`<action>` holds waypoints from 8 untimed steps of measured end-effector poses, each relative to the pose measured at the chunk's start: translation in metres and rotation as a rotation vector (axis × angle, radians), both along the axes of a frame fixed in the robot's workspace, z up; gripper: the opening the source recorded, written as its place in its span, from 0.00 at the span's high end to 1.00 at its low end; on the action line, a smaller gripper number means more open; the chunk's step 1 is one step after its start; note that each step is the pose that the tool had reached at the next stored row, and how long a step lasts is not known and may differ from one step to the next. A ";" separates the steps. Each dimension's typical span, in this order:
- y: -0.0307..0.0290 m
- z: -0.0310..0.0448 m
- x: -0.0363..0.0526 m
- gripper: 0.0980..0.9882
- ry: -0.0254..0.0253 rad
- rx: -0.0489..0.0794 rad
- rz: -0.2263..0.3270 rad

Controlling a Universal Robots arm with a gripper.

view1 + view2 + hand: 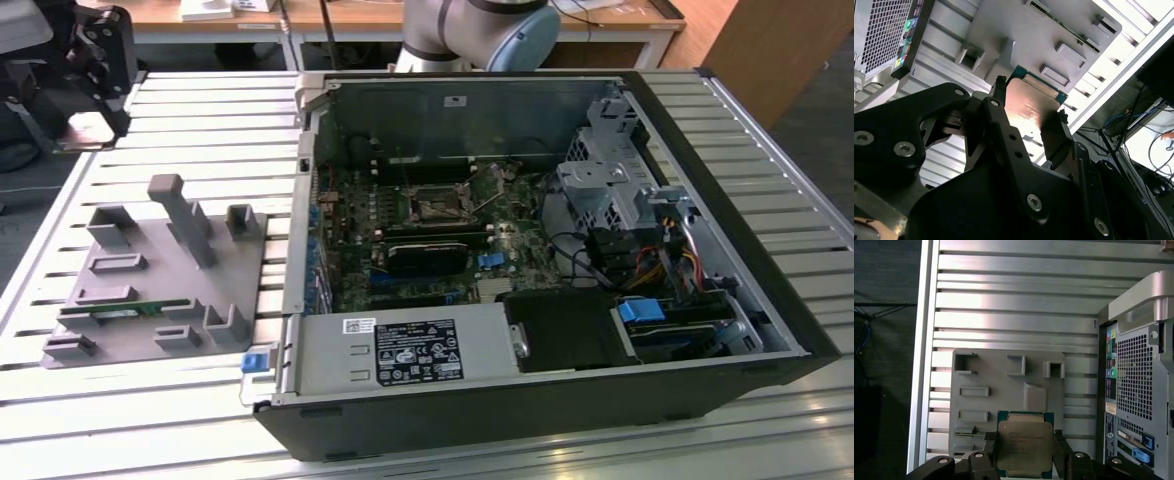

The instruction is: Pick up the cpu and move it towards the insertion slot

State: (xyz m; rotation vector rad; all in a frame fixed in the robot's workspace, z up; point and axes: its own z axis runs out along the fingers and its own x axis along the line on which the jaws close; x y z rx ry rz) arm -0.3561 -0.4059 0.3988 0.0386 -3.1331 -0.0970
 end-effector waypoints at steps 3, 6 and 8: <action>0.0000 0.0000 0.0036 0.52 0.0000 0.000 0.000; 0.0000 0.0000 0.0071 0.52 0.0000 0.000 0.000; 0.0000 0.0000 0.0094 0.52 0.0000 0.000 0.000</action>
